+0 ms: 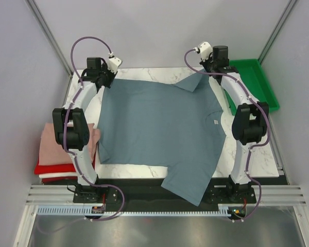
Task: Fold and stack the t-shirts
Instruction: Fold the tshirt
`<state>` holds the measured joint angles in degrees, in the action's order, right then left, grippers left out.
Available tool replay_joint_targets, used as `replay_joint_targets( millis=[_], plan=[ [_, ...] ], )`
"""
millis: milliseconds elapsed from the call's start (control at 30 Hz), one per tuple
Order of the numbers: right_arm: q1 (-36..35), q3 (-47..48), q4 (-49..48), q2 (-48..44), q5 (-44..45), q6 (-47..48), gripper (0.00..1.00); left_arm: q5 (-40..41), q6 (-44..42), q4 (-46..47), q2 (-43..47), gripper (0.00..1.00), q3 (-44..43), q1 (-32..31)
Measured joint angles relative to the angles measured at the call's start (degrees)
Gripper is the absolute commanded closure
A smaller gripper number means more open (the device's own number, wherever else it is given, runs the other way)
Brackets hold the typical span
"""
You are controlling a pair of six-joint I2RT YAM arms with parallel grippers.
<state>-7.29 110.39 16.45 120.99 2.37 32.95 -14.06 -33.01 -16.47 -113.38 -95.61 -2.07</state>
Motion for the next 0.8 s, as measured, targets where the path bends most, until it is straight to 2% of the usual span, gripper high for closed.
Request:
replay_joint_targets(
  millis=[267, 800],
  plan=[
    [-0.3, -7.0, 5.4, -4.7, -1.1, -1.3, 1.00, 0.0, -1.6, -0.9, 0.7, 0.98, 2.1, 0.2],
    [-0.7, -14.7, 9.3, -19.6, -3.0, -4.7, 1.00, -2.7, -4.2, -3.5, 1.1, 0.98, 2.3, 1.8]
  ],
)
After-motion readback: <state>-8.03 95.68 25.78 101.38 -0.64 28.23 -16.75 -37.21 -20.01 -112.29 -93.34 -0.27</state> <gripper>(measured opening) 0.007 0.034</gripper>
